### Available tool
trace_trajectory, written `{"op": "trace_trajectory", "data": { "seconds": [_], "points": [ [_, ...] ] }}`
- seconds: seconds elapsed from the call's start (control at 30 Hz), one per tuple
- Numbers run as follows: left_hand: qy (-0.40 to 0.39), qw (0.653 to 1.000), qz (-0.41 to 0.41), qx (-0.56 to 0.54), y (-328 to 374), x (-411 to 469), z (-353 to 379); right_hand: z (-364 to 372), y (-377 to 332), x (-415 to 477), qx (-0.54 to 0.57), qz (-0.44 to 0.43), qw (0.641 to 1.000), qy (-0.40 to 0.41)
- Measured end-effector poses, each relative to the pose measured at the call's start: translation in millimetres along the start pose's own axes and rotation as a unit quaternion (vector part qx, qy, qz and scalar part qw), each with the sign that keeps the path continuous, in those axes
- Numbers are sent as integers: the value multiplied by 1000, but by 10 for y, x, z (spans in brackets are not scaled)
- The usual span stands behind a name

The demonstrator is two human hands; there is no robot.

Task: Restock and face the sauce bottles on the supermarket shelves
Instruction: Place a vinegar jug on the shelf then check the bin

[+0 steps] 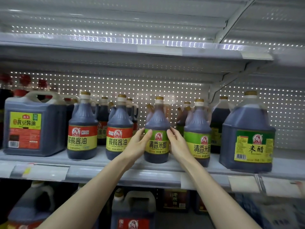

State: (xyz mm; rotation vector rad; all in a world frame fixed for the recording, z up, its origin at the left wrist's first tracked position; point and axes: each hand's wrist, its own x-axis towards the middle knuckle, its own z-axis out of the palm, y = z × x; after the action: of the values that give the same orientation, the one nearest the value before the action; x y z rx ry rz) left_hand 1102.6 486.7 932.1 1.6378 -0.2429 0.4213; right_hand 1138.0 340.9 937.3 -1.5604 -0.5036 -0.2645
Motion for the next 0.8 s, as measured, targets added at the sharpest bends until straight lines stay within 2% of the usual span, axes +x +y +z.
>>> {"op": "trace_trajectory", "data": {
  "seconds": [0.3,0.8],
  "points": [
    [10,1000,-3,-13,-37,-40,-5,53,105,-4,-64,20,998,-8],
    [11,1000,-8,12,-43,-63,-13,31,133,11,-62,25,998,13]
  ]
}}
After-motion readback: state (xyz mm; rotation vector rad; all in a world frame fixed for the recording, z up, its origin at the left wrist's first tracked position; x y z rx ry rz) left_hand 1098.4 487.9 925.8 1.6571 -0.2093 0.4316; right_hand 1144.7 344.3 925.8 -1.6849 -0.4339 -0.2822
